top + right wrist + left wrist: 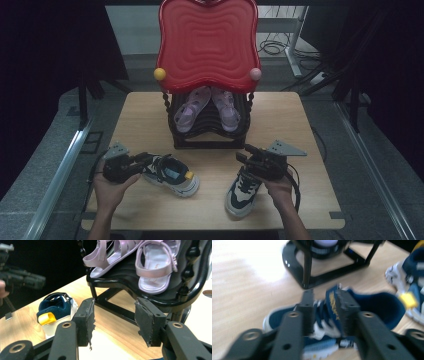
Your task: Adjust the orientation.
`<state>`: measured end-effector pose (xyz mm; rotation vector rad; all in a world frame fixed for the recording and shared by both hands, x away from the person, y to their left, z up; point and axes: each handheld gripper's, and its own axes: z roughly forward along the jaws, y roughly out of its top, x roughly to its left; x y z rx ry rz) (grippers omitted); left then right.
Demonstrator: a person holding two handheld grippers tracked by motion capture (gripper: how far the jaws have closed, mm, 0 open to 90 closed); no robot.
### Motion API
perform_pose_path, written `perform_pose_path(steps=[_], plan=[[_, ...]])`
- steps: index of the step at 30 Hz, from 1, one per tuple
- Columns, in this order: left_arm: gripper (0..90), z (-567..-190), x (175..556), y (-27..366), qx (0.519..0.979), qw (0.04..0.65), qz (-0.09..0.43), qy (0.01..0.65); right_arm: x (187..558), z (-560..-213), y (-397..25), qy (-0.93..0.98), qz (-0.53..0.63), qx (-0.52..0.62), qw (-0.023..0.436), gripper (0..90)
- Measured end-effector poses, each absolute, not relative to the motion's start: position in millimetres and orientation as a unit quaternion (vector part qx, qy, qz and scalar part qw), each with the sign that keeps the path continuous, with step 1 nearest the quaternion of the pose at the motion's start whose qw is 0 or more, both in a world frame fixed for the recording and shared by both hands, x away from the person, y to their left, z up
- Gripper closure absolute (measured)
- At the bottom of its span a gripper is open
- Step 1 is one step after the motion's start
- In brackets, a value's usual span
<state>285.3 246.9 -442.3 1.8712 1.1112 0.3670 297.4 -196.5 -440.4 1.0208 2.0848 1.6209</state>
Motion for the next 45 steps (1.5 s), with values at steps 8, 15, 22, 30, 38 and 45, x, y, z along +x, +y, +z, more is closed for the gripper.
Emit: perform_pose_path(steps=[8,15,22,30,38,45], plan=[[49.7,-423,296,243,0.754,0.469,0.152,0.435,298,-444,-182,0.756,0.545,0.332,0.147,67.3],[45.9,-421,293,243,0.766,0.479,0.133,0.408,302,-443,-158,0.779,0.521,0.318,0.141,86.2],[43.5,-411,280,252,0.756,0.499,0.143,0.399,309,-439,-125,0.795,0.505,0.317,0.114,89.8],[43.2,-409,275,258,0.747,0.506,0.143,0.406,319,-443,-94,0.809,0.494,0.304,0.097,89.9],[43.1,-409,273,264,0.741,0.509,0.139,0.414,330,-456,-70,0.823,0.472,0.304,0.086,90.0],[42.7,-410,272,266,0.742,0.508,0.136,0.416,328,-465,-53,0.834,0.459,0.293,0.088,90.0]])
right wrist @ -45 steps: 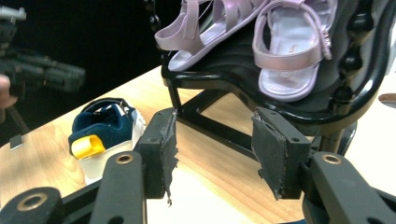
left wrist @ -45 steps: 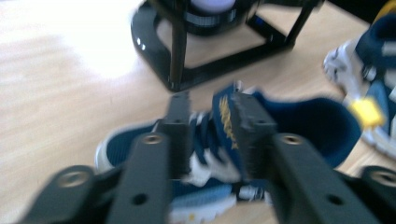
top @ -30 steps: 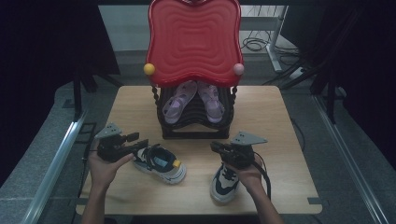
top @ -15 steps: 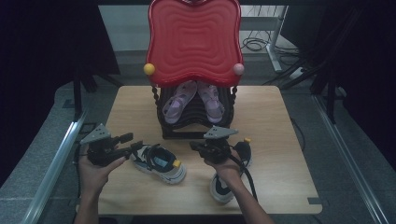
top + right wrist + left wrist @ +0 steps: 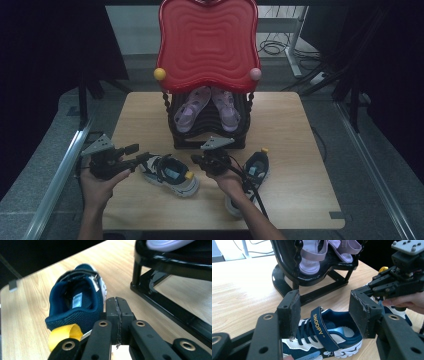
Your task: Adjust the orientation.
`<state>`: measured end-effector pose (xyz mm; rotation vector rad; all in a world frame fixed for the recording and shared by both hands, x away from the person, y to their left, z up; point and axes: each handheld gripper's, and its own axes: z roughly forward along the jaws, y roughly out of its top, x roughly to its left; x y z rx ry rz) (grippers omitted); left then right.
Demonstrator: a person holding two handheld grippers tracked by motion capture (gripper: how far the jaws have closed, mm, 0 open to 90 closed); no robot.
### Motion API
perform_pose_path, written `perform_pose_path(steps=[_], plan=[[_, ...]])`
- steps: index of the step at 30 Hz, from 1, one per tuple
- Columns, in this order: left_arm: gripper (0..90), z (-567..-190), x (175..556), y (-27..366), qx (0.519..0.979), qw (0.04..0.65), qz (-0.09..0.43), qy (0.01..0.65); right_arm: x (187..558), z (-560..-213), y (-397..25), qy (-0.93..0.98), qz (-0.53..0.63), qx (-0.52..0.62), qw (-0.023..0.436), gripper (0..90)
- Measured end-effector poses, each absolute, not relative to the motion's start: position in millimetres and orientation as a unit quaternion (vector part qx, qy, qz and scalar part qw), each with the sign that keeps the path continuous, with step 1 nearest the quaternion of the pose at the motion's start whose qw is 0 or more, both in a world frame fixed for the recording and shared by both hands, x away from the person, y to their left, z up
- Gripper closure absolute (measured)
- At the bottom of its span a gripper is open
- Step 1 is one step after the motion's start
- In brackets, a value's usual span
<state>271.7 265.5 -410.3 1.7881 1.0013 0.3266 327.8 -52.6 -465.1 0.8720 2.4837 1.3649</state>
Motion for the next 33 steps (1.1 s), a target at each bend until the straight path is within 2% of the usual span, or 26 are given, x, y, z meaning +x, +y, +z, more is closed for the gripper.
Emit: perform_pose_path(steps=[17,33], plan=[[42.7,-416,273,269,0.74,0.504,0.135,0.424,317,-482,-36,0.862,0.42,0.269,0.091,90.0],[43.1,-416,271,271,0.734,0.511,0.141,0.424,295,-481,-28,0.875,0.424,0.226,0.062,90.0]])
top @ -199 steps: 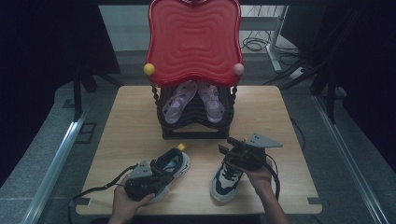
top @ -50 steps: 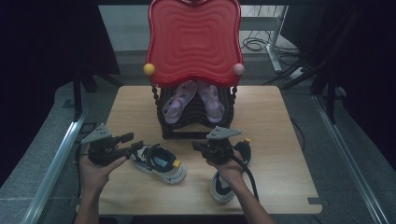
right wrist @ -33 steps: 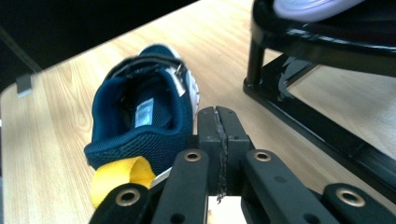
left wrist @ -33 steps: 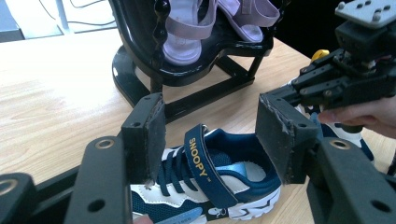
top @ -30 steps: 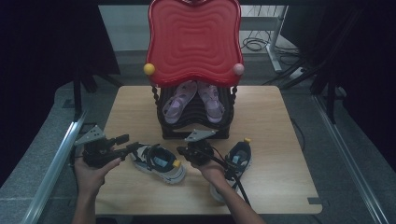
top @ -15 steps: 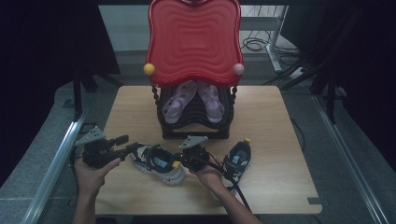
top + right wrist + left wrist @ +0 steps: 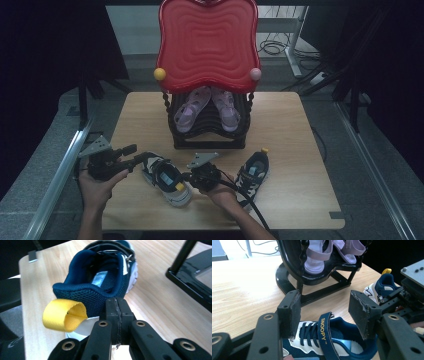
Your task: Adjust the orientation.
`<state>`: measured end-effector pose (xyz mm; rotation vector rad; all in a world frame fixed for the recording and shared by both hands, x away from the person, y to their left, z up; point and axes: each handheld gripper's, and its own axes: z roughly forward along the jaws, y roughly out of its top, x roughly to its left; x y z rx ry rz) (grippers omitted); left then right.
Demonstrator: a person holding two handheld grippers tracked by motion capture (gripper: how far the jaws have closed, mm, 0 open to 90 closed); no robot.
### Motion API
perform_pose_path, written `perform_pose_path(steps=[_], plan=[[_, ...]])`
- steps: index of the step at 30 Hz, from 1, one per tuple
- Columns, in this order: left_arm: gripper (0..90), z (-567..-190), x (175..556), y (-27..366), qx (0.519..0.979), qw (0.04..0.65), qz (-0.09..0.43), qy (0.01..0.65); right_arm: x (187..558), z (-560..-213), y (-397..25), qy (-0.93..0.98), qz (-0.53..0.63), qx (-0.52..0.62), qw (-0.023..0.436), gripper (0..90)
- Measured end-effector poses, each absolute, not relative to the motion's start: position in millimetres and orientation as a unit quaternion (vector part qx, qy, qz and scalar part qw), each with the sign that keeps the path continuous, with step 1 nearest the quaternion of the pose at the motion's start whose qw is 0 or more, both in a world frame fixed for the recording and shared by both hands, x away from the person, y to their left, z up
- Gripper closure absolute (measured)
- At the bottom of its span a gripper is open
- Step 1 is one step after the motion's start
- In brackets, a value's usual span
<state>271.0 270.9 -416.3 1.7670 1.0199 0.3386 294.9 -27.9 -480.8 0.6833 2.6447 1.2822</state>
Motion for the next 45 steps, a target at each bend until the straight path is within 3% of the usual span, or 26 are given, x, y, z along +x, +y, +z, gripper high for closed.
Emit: perform_pose_path(steps=[45], plan=[[42.5,-422,272,274,0.739,0.509,0.117,0.426,264,-488,20,0.883,0.452,0.121,-0.03,89.9]])
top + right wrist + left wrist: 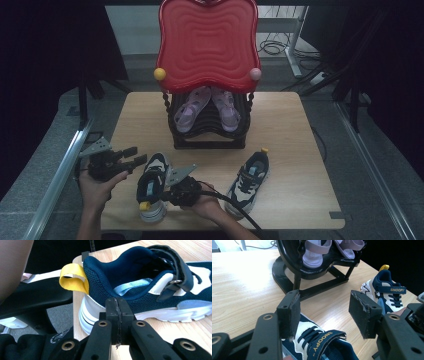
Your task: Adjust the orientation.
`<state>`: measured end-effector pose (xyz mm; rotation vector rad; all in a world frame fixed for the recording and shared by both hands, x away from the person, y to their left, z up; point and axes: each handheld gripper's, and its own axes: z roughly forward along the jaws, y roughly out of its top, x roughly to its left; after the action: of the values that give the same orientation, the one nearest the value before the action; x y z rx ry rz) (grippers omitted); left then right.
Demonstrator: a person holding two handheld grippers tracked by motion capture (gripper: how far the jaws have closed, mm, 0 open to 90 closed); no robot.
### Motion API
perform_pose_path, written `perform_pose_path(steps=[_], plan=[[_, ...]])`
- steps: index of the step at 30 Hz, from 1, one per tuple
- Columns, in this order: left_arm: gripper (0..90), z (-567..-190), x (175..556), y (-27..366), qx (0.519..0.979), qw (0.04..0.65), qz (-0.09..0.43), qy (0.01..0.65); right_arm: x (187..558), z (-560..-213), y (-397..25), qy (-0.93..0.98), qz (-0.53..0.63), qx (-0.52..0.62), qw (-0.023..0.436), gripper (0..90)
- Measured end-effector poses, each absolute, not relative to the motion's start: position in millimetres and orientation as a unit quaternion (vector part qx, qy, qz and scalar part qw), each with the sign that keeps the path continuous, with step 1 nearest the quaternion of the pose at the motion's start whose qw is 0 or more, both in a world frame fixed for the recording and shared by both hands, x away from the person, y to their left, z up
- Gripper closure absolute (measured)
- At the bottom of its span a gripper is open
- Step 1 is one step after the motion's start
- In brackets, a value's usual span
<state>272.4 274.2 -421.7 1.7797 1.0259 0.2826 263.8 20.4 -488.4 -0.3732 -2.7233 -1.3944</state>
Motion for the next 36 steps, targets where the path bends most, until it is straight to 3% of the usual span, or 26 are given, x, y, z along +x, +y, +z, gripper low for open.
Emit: perform_pose_path(steps=[36], plan=[[42.2,-421,271,285,0.732,0.512,0.119,0.433,255,-490,68,-0.888,-0.449,-0.096,0.024,90.0]])
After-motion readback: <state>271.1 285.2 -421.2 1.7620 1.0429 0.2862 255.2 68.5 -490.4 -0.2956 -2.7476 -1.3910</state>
